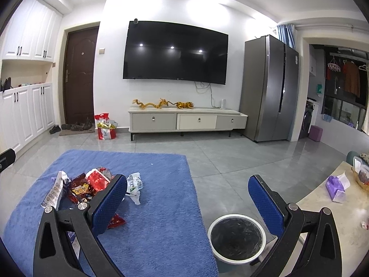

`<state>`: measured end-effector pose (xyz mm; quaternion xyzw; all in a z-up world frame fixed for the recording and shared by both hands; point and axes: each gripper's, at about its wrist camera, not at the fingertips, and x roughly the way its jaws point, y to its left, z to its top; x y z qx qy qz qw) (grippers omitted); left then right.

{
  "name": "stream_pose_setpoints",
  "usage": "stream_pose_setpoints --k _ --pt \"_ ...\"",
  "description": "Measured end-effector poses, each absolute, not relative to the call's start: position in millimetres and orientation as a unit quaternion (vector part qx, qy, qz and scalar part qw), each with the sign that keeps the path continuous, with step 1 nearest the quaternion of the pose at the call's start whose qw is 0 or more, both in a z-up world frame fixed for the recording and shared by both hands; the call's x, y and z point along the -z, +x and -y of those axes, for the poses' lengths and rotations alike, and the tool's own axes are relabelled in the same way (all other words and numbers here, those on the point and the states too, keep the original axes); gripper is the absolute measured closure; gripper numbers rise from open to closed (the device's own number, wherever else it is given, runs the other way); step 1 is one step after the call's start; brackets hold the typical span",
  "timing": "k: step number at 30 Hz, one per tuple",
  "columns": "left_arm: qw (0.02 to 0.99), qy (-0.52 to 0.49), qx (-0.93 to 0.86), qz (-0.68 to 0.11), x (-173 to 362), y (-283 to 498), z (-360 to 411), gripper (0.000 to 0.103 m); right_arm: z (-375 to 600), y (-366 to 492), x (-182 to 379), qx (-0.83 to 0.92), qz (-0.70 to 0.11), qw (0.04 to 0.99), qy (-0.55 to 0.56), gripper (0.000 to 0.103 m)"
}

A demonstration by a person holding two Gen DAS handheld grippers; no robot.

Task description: Collect trash

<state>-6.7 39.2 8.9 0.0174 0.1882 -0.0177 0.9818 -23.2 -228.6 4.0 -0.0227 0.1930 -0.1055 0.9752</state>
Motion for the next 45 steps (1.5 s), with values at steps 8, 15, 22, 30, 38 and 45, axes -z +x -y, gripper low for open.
stream_pose_setpoints --k 8,15,22,30,38,45 --pt "0.978 0.012 0.02 -0.206 0 3 -44 0.002 224 -17 3 0.105 -0.206 0.973 -0.03 0.0" --pt "0.975 0.002 0.023 -0.219 8 13 -50 0.002 221 -11 6 0.108 -0.215 0.97 -0.034 0.0" --pt "0.972 -0.006 0.04 -0.232 18 24 -70 0.002 212 -3 9 0.098 -0.233 0.967 -0.043 0.0" --pt "0.964 0.003 0.076 -0.255 44 37 -112 0.004 196 8 23 0.004 -0.28 0.96 -0.012 0.0" --pt "0.921 0.066 0.208 -0.323 103 44 -109 0.015 154 33 59 -0.128 -0.372 0.919 0.029 0.017" --pt "0.886 0.064 0.295 -0.352 129 56 -97 0.031 115 57 93 -0.196 -0.445 0.871 0.067 0.036"
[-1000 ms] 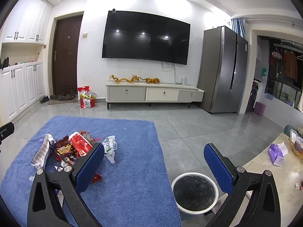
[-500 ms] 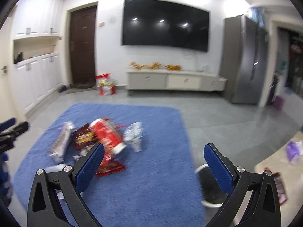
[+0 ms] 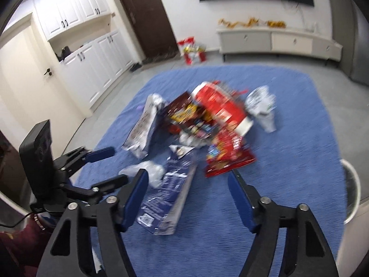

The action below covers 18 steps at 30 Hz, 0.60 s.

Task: Collect trash
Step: 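Grasp the clear plastic bag with the left tool while the right tool grasps the milk carton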

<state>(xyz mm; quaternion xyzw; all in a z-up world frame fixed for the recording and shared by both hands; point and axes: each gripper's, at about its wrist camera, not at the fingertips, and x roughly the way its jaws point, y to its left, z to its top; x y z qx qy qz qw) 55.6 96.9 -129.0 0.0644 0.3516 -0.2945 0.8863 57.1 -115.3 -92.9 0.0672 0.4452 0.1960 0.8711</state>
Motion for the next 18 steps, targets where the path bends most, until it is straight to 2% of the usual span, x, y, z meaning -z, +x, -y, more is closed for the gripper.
stream_pose_setpoints --k 6,9,12,14,17,18 --pt "0.867 0.074 0.315 -0.379 152 77 -91 0.032 94 83 117 -0.204 -0.488 0.846 0.069 0.045" --pt "0.858 0.057 0.317 -0.4 159 83 -98 0.039 87 94 127 -0.197 -0.507 0.837 0.066 0.048" --pt "0.849 0.042 0.32 -0.418 167 87 -103 0.049 82 105 137 -0.198 -0.519 0.829 0.069 0.049" --pt "0.844 0.037 0.322 -0.426 169 87 -104 0.063 79 110 143 -0.196 -0.526 0.825 0.066 0.05" --pt "0.841 0.032 0.319 -0.435 171 86 -104 0.079 71 119 151 -0.196 -0.534 0.819 0.065 0.059" --pt "0.842 0.031 0.317 -0.436 171 86 -104 0.08 73 120 154 -0.196 -0.536 0.818 0.065 0.065"
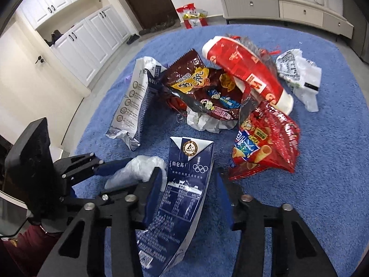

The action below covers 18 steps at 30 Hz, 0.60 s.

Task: Collect trash
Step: 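Grasp the clear plastic bag with the left tool while the right tool grasps the milk carton, then carry both items to the white bin and open both tools to drop them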

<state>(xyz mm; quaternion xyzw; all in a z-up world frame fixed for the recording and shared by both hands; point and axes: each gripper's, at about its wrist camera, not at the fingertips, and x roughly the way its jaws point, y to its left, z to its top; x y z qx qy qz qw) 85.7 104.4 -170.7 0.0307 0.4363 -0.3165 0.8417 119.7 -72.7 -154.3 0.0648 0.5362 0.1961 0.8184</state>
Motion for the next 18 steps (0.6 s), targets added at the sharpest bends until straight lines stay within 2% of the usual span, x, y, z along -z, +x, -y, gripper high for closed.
stream_pose_setpoints --k 4,5,13,14,18 --pt "0.847 0.024 0.306 -0.435 167 78 -109 0.088 74 122 162 -0.204 -0.535 0.816 0.079 0.07" --pt "0.848 0.02 0.302 -0.434 166 75 -110 0.088 76 121 162 -0.209 -0.533 0.816 0.083 0.074" --pt "0.867 0.01 0.256 -0.428 153 51 -114 0.091 95 95 142 -0.247 -0.501 0.823 0.102 0.078" --pt "0.87 0.01 0.25 -0.425 148 47 -115 0.091 97 90 137 -0.254 -0.493 0.826 0.104 0.091" --pt "0.879 0.012 0.241 -0.411 127 37 -111 0.091 111 74 117 -0.268 -0.465 0.837 0.107 0.099"
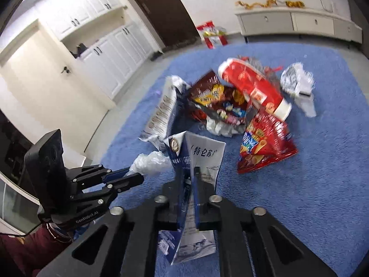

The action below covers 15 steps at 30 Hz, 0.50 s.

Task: Collect trash
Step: 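Carry both items to the white bin and open both tools to drop them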

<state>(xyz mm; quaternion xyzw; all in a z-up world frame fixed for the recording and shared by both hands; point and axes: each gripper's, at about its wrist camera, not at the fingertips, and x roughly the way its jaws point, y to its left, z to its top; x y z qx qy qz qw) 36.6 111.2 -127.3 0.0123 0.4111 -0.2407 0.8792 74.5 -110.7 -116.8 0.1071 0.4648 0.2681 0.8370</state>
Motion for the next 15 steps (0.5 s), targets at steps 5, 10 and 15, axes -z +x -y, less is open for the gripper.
stream_pose_setpoints --k 5,10,15 --pt "0.885 0.012 0.234 -0.401 103 33 -95 0.091 132 57 102 -0.282 -0.431 0.849 0.117 0.099" --pt "0.883 0.022 0.248 -0.398 84 33 -66 0.091 167 41 85 -0.278 -0.39 0.866 0.14 0.1" --pt "0.871 0.027 0.284 -0.399 69 45 -19 0.091 220 28 62 -0.245 -0.346 0.892 0.158 0.1"
